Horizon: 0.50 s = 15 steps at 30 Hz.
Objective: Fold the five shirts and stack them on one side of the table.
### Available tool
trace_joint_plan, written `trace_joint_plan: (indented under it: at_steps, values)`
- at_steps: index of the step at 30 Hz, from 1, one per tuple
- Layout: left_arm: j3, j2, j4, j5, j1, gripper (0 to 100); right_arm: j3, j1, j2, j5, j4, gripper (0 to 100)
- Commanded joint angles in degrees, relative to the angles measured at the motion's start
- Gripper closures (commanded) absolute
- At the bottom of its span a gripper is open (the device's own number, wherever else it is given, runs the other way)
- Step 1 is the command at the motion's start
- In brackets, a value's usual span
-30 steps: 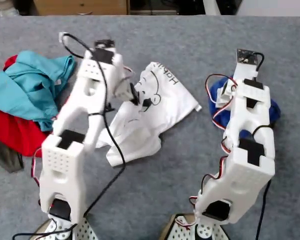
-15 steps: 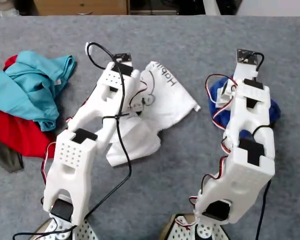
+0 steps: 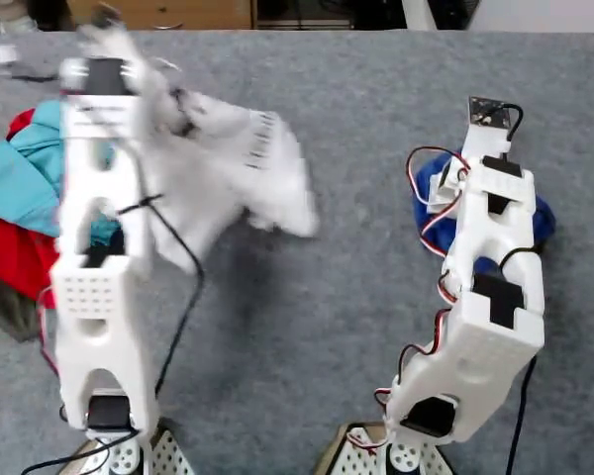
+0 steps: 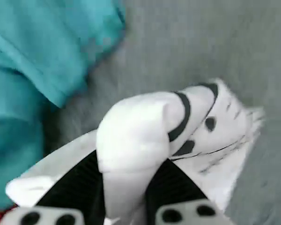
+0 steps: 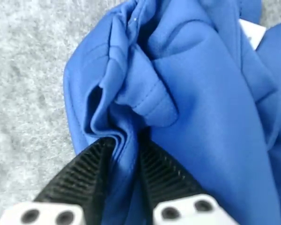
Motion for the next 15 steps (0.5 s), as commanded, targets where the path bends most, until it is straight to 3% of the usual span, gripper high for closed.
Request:
trace_joint_plan:
  at_steps: [1,9,15]
  values:
    - [-19.3,-1.1,0.6,-0.2,-9.3,98,-0.3,-0.9,0.3,0.4,-1.4,98.7]
    - [-21.7,-7.6,-1.1,0.1,-26.2,98,-0.3,-1.0,0.3,0.4,-1.4,98.7]
    - [-21.5,-7.6,-0.1,-0.2,-30.8,98,-0.3,-1.0,0.3,0.4,-1.4,98.7]
